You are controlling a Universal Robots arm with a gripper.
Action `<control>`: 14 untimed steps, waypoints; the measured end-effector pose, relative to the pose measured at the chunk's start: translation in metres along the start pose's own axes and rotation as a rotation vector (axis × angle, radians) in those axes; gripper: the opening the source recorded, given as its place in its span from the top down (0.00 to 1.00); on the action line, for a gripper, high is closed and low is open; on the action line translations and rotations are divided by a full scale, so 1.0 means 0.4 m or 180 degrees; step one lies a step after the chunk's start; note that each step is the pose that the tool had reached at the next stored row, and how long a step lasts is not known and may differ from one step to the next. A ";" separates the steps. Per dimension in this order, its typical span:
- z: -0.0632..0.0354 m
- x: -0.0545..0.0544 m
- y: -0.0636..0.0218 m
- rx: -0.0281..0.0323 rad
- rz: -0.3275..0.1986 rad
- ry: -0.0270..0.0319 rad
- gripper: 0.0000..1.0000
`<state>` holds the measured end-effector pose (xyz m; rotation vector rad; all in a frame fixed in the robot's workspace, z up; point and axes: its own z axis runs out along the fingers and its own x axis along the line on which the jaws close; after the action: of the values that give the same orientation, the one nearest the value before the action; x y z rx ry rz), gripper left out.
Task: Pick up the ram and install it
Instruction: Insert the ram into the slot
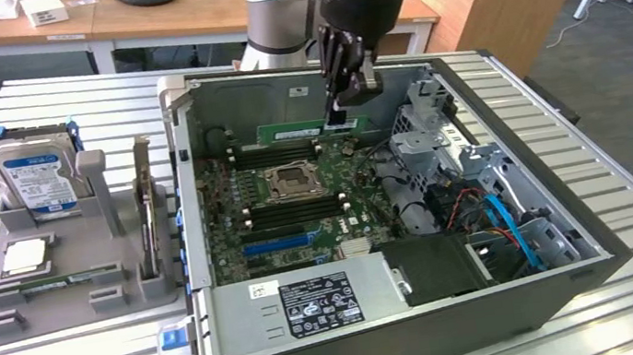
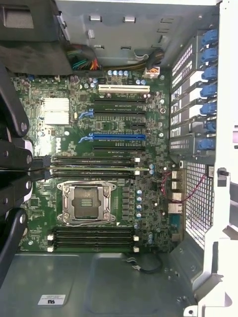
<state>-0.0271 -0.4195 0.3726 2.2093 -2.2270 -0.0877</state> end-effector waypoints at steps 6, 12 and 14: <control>0.024 0.001 -0.001 0.0000 0.0000 0.0000 0.89; 0.050 0.002 -0.002 0.0000 0.0000 0.0000 0.89; 0.059 0.002 -0.003 0.0000 0.0000 0.0000 0.89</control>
<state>-0.0271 -0.4195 0.3490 2.2092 -2.2270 -0.0877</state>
